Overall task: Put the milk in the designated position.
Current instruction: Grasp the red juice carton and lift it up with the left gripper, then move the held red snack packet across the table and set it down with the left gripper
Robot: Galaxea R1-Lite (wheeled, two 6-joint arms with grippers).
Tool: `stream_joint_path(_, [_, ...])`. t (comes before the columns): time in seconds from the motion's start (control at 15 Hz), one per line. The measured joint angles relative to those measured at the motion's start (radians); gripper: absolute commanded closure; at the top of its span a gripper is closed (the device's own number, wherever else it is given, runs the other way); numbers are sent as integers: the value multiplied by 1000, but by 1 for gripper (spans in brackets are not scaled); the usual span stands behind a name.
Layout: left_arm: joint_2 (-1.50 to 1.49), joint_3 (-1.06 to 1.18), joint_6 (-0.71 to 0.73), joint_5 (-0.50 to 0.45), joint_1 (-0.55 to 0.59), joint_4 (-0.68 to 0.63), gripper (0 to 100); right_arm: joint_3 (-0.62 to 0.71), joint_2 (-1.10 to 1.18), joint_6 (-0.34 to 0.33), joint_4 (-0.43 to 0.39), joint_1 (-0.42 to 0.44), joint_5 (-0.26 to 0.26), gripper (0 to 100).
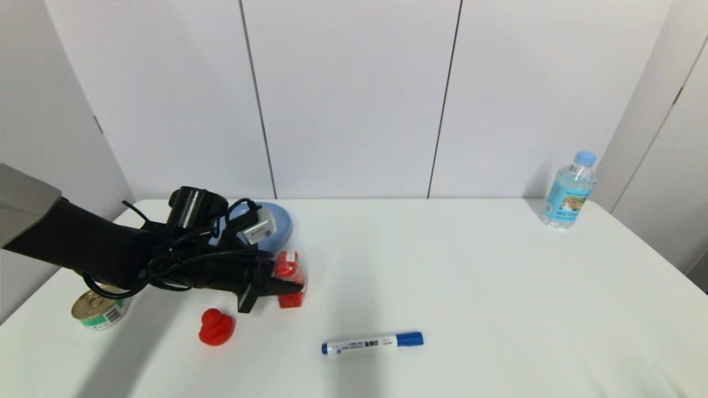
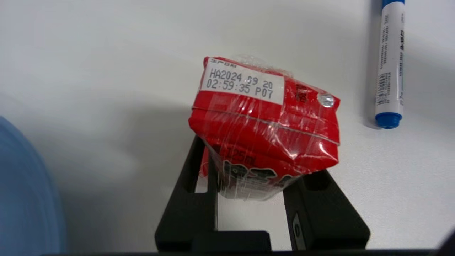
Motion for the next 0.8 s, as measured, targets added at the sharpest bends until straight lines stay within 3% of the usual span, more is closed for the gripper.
stream_joint_path(0.47, [-136, 64, -24, -18, -18, -6, 100, 0, 0, 0, 0, 0, 1, 0])
stream_joint_path(0.8, [-227, -22, -76, -4, 5, -7, 100, 0, 0, 0, 0, 0, 0, 0])
